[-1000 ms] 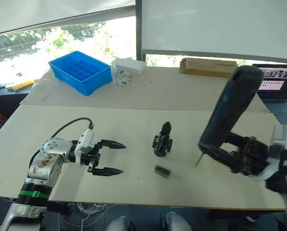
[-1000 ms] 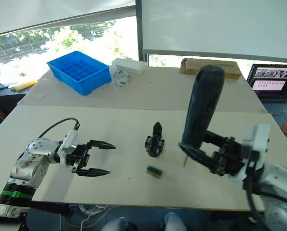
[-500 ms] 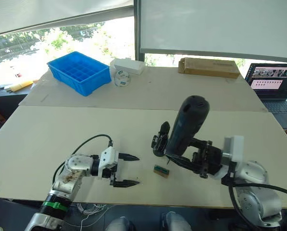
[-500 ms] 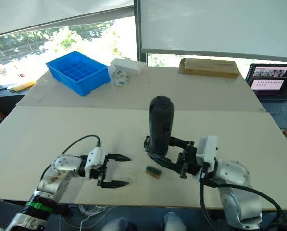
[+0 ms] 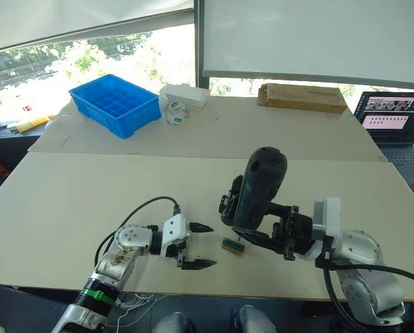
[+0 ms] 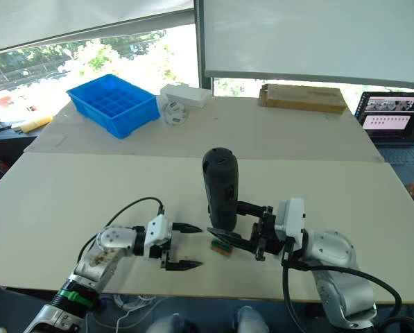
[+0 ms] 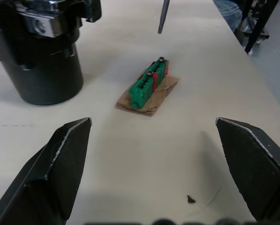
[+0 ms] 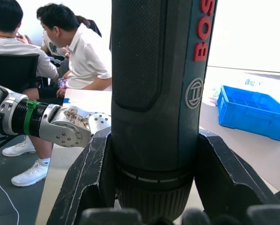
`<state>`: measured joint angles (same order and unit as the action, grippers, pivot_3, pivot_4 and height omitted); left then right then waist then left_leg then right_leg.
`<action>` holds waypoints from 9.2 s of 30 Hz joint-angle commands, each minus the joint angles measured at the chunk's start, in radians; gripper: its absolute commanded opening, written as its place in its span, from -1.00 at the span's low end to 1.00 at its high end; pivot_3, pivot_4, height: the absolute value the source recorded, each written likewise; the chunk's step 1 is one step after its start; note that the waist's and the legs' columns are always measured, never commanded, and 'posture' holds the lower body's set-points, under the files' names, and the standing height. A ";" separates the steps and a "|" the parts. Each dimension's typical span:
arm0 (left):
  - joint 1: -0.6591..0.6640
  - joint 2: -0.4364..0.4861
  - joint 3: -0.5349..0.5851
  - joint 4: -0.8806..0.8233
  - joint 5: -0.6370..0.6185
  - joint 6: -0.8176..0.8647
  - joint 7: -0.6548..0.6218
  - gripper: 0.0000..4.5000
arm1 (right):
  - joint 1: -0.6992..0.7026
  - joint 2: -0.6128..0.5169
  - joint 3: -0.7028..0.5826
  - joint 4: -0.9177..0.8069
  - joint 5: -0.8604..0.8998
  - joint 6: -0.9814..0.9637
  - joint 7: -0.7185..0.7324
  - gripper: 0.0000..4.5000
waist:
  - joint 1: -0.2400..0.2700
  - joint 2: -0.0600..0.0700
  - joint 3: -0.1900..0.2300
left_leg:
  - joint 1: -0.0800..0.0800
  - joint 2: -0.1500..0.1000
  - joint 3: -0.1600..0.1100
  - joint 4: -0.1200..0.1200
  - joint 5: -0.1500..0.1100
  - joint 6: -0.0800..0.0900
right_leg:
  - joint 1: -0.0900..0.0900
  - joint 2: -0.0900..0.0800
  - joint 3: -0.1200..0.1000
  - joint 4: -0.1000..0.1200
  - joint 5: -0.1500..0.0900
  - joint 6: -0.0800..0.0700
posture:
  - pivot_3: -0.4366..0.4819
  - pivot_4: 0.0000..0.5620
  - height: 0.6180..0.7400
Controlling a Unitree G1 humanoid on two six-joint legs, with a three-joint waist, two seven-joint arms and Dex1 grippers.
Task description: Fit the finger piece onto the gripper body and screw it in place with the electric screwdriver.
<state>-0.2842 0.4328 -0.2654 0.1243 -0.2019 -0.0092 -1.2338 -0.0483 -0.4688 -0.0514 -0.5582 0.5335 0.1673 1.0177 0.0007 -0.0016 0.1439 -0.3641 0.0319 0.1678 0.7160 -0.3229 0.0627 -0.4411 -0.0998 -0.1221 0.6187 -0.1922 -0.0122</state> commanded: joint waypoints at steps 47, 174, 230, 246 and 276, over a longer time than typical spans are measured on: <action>0.024 -0.029 -0.081 -0.071 0.019 0.054 0.071 1.00 | 0.049 -0.038 0.005 0.038 -0.012 -0.111 -0.019 -0.15 | 0.011 0.000 0.000 | 0.001 0.000 -0.001 0.002 -0.001 0.002 | 0.000 -0.004 0.000 0.004 -0.001 -0.001 | -0.05 -0.47 1.00; 0.040 -0.042 -0.093 -0.150 0.001 0.146 0.135 1.00 | 0.008 -0.109 0.014 0.000 0.064 -0.016 -0.044 -0.15 | 0.011 -0.001 0.000 | 0.000 0.000 -0.003 0.002 -0.002 0.004 | 0.000 -0.008 -0.001 0.004 -0.001 0.000 | -0.05 -0.47 1.00; 0.030 -0.049 -0.096 -0.082 0.016 0.106 0.122 1.00 | 0.023 -0.122 -0.030 -0.025 0.151 0.036 -0.068 -0.15 | 0.012 -0.001 0.000 | -0.001 0.000 -0.003 0.003 -0.003 0.005 | 0.000 -0.009 -0.001 0.004 -0.001 0.000 | -0.05 -0.47 1.00; 0.041 -0.046 -0.097 -0.099 0.012 0.107 0.129 1.00 | 0.010 -0.098 -0.007 0.009 0.097 0.007 -0.062 -0.15 | 0.012 -0.001 0.000 | -0.001 0.000 -0.003 0.003 -0.003 0.005 | 0.000 -0.008 -0.001 0.004 -0.001 0.000 | -0.05 -0.47 1.00; 0.045 -0.033 -0.098 -0.181 0.000 0.181 0.144 1.00 | 0.013 -0.079 0.005 0.028 0.061 0.004 -0.033 -0.15 | 0.011 -0.001 0.000 | -0.002 0.000 -0.003 0.003 -0.003 0.005 | 0.000 -0.008 -0.001 0.004 -0.001 0.000 | -0.05 -0.47 1.00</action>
<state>-0.2366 0.3972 -0.3594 -0.0313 -0.1957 0.1725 -1.0888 -0.0212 -0.5545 -0.0436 -0.5080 0.5894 0.2138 0.9808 0.0120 -0.0023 0.1443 -0.3656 0.0317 0.1644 0.7187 -0.3256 0.0676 -0.4414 -0.1080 -0.1234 0.6230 -0.1935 -0.0124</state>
